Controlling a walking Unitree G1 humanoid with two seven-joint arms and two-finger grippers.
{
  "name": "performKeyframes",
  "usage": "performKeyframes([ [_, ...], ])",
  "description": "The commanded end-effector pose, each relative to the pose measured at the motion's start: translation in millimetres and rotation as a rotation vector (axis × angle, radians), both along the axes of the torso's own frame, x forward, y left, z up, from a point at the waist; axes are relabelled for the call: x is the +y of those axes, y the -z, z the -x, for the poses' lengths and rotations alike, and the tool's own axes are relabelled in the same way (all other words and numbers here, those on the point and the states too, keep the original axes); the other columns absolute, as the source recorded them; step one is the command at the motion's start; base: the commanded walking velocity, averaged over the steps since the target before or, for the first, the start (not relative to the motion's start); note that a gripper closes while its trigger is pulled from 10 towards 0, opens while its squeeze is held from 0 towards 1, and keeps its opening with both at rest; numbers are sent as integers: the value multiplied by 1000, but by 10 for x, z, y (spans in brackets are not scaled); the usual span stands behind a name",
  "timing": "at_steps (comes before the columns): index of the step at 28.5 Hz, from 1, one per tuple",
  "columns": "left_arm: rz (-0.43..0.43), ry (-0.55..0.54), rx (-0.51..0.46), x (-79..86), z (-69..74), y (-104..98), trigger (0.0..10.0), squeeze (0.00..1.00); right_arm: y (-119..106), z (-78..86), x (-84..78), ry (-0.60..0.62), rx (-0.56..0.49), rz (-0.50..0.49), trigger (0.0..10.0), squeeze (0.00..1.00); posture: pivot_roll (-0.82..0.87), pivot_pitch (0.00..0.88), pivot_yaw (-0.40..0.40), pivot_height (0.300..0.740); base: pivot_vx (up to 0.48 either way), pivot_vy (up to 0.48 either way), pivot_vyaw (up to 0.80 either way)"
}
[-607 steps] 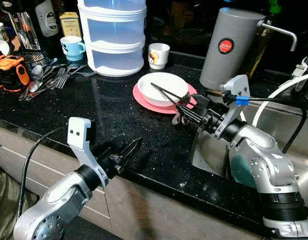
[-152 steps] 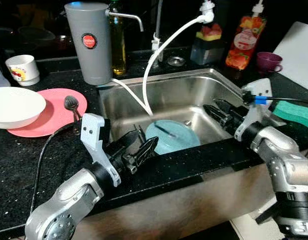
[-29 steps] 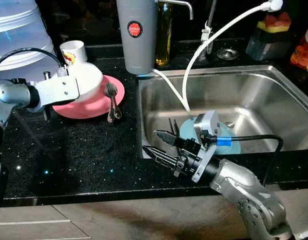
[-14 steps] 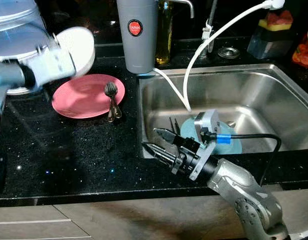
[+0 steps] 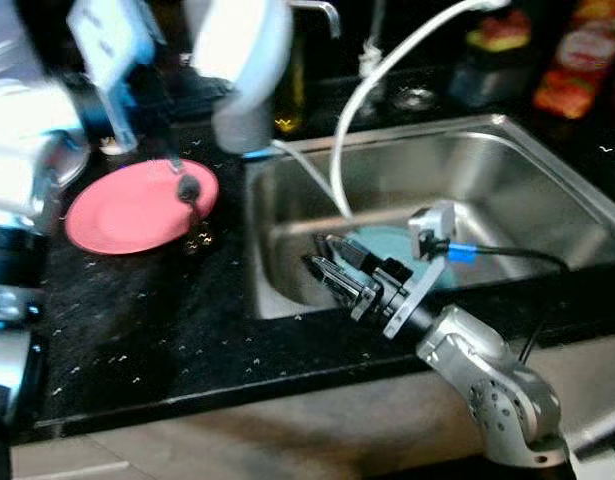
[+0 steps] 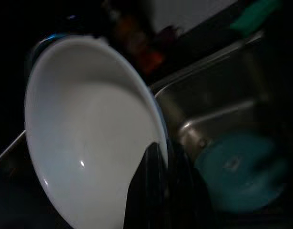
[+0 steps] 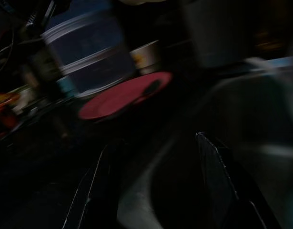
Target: Kitchen organization
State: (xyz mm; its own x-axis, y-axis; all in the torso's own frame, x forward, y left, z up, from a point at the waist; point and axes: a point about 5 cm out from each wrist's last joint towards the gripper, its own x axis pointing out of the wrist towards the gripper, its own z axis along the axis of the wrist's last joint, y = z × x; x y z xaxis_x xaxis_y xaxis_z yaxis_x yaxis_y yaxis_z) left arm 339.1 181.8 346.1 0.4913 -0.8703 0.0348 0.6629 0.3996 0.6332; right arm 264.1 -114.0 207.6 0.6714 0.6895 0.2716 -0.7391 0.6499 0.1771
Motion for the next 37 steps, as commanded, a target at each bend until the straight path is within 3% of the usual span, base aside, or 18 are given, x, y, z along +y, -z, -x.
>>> performKeyframes([
  [1,28,32,8,-65,45,17,0,0,-9,-20,-11,16,-6,-17,10000,0,16,4,95,740,0,0,-800],
  [4,67,59,71,-182,84,202,0,0,-22,-54,-18,55,-15,-29,10000,0,12,0,100,740,0,0,-533],
  [10,64,63,129,-250,126,365,0,0,-1,-85,10,94,-16,2,10000,0,12,0,99,740,0,0,0],
  [13,6,58,230,-317,160,573,0,0,45,-128,25,129,-11,63,10000,0,7,0,102,740,0,0,0],
  [19,-54,41,266,-347,113,744,0,0,48,-124,41,135,-18,82,10000,0,5,0,105,740,0,0,0],
  [20,-56,44,275,-366,108,777,3412,0,51,-125,44,138,-18,85,10000,0,3,0,106,740,0,0,0],
  [21,-61,55,280,-395,116,810,10000,0,56,-126,46,144,-20,92,10000,0,0,0,108,740,0,0,0],
  [23,-66,54,282,-414,112,839,10000,0,61,-128,45,156,-20,99,10000,0,0,0,108,740,0,0,0],
  [25,-68,37,285,-426,107,876,10000,412,71,-129,50,174,-22,110,10000,0,-6,0,111,740,0,0,0],
  [26,-66,28,285,-423,103,881,10000,412,74,-129,51,179,-23,115,10000,0,-8,0,110,740,0,0,0],
  [27,-55,22,291,-421,108,891,10000,1000,77,-130,55,183,-25,122,10000,0,-8,0,110,740,0,0,0],
  [32,-38,23,296,-432,136,898,10000,1000,87,-132,60,189,-26,134,10000,0,-6,0,101,740,0,0,0],
  [37,51,28,260,-376,220,662,10000,1000,95,-133,65,185,-25,134,10000,0,10,0,91,740,0,0,0],
])
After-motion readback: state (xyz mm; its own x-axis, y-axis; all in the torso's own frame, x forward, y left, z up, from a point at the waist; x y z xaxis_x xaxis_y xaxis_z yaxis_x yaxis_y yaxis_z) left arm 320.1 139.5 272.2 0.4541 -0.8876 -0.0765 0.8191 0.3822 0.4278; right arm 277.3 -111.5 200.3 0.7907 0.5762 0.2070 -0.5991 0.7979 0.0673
